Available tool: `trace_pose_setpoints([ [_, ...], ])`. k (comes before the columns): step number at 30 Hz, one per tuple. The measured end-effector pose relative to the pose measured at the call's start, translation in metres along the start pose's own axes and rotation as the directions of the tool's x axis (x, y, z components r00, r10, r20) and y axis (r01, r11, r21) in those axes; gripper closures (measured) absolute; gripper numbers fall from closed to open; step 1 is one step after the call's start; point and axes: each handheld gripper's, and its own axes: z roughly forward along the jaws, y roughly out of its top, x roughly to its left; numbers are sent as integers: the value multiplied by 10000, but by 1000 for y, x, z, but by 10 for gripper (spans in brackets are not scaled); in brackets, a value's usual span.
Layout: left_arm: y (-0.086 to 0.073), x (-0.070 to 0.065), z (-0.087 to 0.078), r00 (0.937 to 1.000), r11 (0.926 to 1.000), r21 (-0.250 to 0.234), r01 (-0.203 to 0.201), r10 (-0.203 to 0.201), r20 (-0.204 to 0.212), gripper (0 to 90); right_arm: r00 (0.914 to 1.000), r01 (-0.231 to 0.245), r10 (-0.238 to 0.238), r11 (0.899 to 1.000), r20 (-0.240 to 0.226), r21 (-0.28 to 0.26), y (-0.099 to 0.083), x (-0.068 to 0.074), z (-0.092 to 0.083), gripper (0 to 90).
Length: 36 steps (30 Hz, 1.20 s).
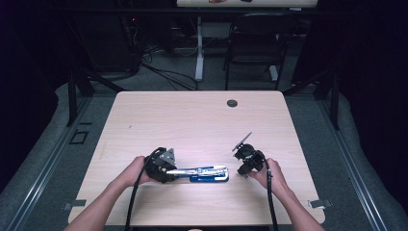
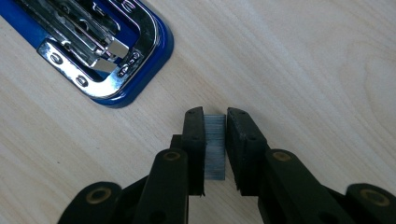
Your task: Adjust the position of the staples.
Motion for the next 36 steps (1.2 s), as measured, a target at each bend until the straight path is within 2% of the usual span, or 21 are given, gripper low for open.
trace_pose_setpoints([
  [4, 0, 0, 0, 10000, 10000, -25, -22, 22, -9, 596, 9999, 107, -107, 9999, 17, 91, 1, 0, 0, 783],
  [8, 0, 1, 0, 10000, 10000, -23, -18, 18, 51, 596, 9999, 118, -118, 9998, -40, -156, 0, -1, -4, 785],
  [9, 0, 1, 0, 10000, 10000, -17, -34, 34, 61, 596, 9999, 100, -102, 9996, -74, -269, 0, -2, -6, 869],
  [12, -1, 1, 0, 10000, 10000, -45, -2, 3, 39, 596, 9997, 199, -207, 9978, -118, -635, 0, -3, -10, 873],
  [15, 0, 1, -1, 9999, 10000, 18, -15, 15, 129, 596, 9997, 103, -116, 9980, -210, -616, 0, -4, -10, 840],
  [18, 0, 2, -1, 9999, 10000, 19, -34, 33, 139, 596, 9991, 318, -328, 9988, -256, -378, 0, -6, -10, 798],
  [19, 0, 2, -1, 9999, 10000, 24, -37, 37, 141, 596, 9993, 188, -207, 9980, -322, -595, 0, -5, -9, 779],
  [22, 0, 2, -1, 9999, 10000, 21, -47, 47, 141, 596, 9980, 345, -375, 9977, -504, -587, 0, -3, -8, 751],
  [26, 0, 2, -1, 9999, 10000, 27, -45, 45, 142, 597, 9963, 667, -680, 9974, -521, -267, 2, 2, -6, 736],
  [36, 0, 1, -1, 9999, 10000, 23, -43, 43, 136, 597, 9954, 897, -898, 9959, -323, -63, 4, 7, 1, 739],
])
